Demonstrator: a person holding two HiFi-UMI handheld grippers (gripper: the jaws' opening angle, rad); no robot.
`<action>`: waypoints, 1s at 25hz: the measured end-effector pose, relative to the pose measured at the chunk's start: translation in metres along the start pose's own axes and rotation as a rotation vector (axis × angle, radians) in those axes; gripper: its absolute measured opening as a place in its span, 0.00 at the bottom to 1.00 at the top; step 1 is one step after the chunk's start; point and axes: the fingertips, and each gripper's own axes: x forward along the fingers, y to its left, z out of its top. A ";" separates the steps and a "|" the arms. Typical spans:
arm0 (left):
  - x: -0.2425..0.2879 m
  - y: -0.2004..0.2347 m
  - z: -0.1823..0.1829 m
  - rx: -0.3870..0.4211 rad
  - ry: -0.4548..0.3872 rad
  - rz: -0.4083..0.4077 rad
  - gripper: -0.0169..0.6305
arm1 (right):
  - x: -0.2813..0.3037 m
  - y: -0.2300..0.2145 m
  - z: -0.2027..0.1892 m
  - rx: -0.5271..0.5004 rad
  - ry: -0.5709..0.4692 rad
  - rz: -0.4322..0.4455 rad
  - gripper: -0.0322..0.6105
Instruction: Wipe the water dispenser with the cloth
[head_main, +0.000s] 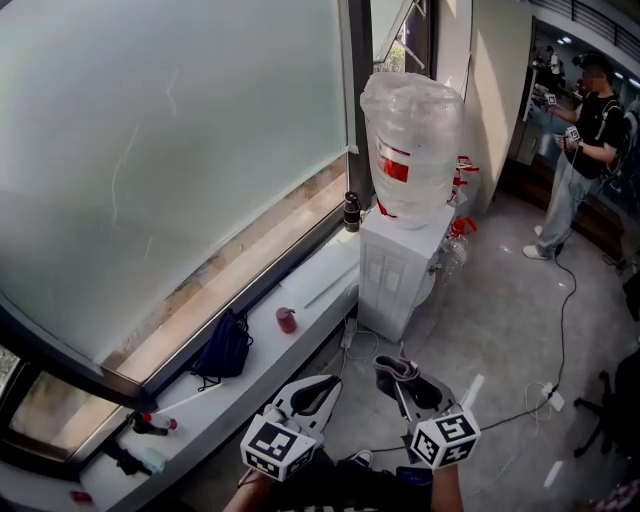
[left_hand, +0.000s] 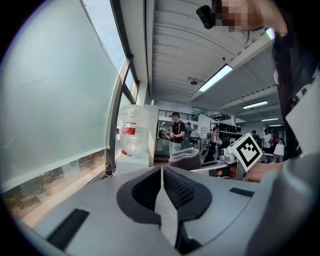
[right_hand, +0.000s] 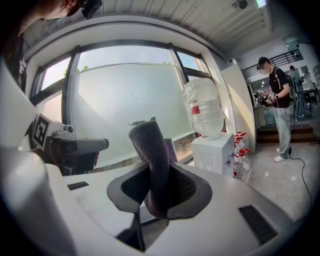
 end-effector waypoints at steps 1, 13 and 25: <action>0.004 0.001 -0.001 0.001 0.008 0.005 0.07 | 0.002 -0.005 -0.001 0.004 0.004 0.002 0.21; 0.044 0.026 0.007 0.022 0.072 0.024 0.07 | 0.017 -0.048 -0.001 0.084 0.001 -0.036 0.21; 0.143 0.141 0.026 0.054 0.064 -0.105 0.07 | 0.120 -0.095 0.043 0.125 0.000 -0.181 0.21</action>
